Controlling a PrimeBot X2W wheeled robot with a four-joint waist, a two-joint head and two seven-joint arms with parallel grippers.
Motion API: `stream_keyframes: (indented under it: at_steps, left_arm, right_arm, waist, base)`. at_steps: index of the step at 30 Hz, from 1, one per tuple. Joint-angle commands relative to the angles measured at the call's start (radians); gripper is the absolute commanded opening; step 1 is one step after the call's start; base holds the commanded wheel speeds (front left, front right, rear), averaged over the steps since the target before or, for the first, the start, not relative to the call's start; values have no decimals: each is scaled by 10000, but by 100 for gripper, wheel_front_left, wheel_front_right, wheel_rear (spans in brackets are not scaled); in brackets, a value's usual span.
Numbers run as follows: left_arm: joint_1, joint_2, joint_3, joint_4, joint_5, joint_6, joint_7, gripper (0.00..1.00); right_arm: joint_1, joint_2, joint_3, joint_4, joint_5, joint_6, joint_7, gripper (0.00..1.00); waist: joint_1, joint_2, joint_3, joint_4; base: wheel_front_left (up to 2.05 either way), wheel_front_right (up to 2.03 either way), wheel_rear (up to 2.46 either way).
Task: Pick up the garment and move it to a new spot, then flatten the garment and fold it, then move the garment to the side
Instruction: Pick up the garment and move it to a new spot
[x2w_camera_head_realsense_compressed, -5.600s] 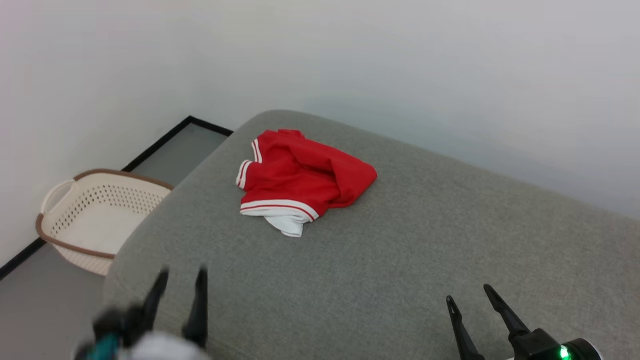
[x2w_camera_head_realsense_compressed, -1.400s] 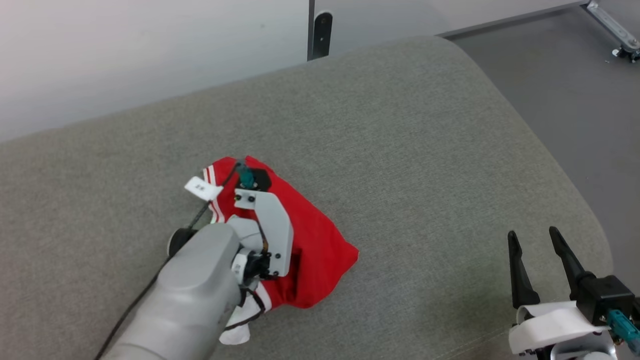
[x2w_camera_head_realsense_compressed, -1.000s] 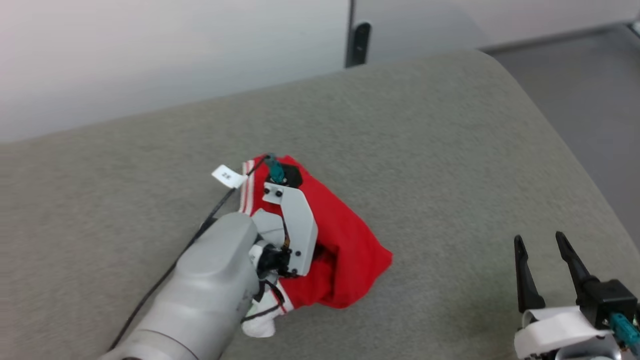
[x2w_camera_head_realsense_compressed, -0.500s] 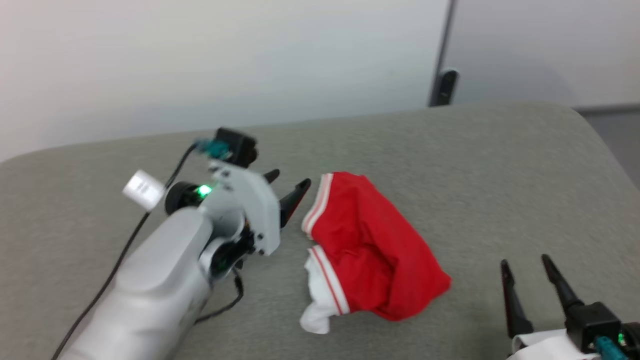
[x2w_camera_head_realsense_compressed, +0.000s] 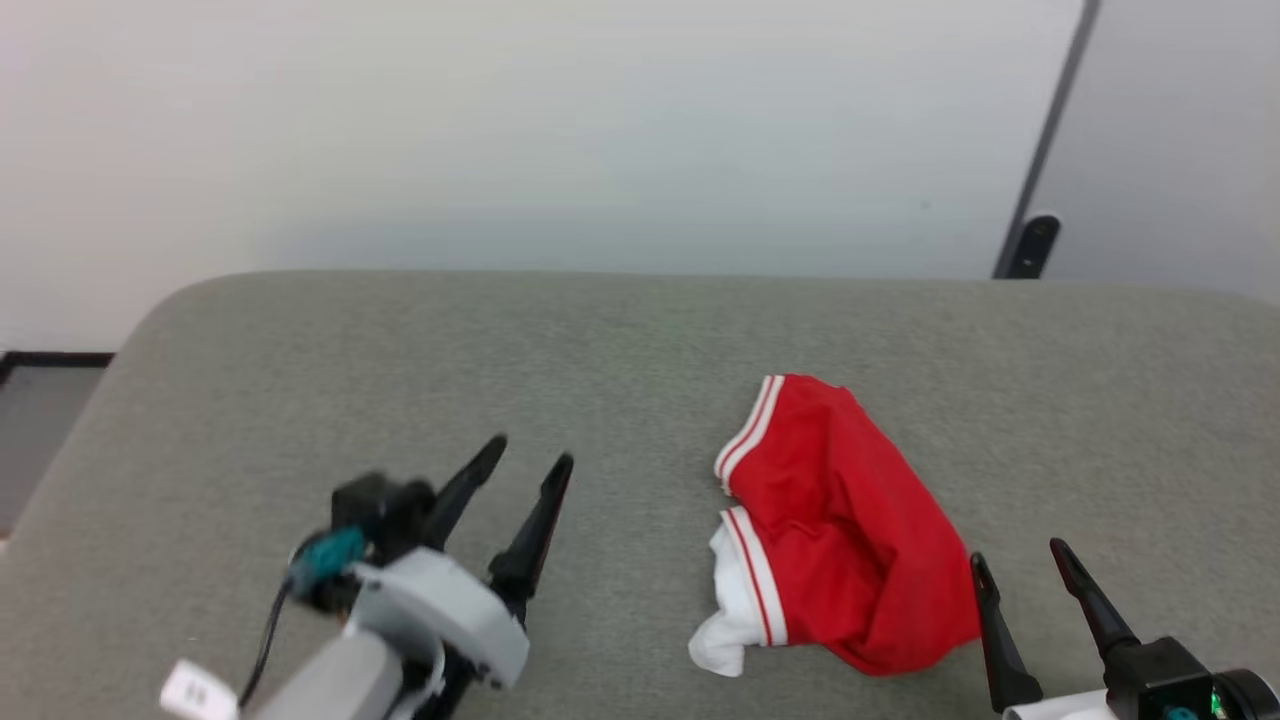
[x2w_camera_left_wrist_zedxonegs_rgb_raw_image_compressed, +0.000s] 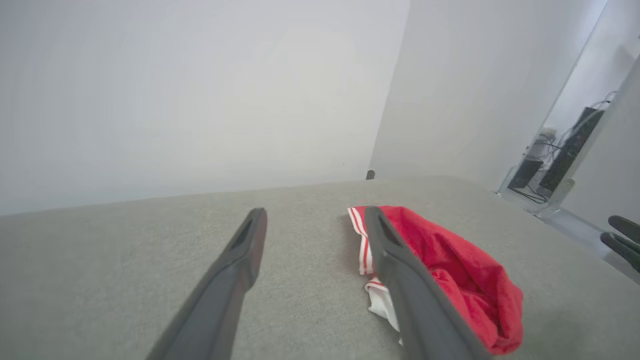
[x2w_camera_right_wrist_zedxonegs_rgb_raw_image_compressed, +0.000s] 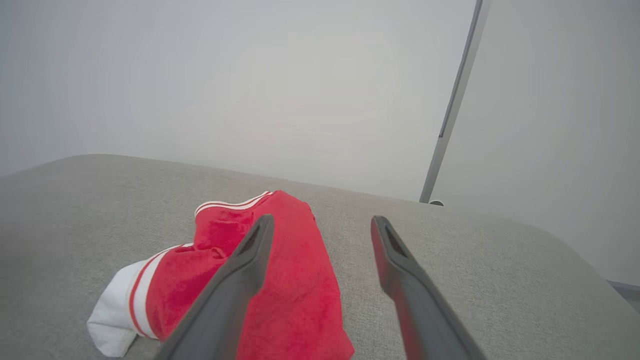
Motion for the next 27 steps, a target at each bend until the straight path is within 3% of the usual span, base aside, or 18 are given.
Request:
stream_keyframes:
  at_steps: [1,5,8,18,27]
  left_arm:
    - [543,-98,324,-317,106,279,-115,100]
    - [1734,-425,1548,-1369,802,765,-132,100]
    - [2628,-733,2388,-1990,1491,802,-135,100]
    - [4390,-1401,4513,-2657,3360,-46,-139,100]
    - [5114,-1959,5772,-2791,4085,-507,-140,100]
  right_arm:
    - [146,4,52,-88,23,-10,-13,100]
    - [285,-4,60,-366,52,-10,-12,100]
    - [453,6,94,-512,39,-10,-13,100]
    - [706,1,34,-561,136,-10,-14,100]
    - [971,9,-577,-766,-111,-10,-15,100]
  waist:
    - [0,0,-192,353]
    - [0,0,-285,579]
    - [0,0,-358,736]
    - [0,0,-729,1011]
    - [0,0,-729,751]
  base:
    - [0,0,0]
    - [0,0,0]
    - [0,0,0]
    - [0,0,0]
    - [0,0,0]
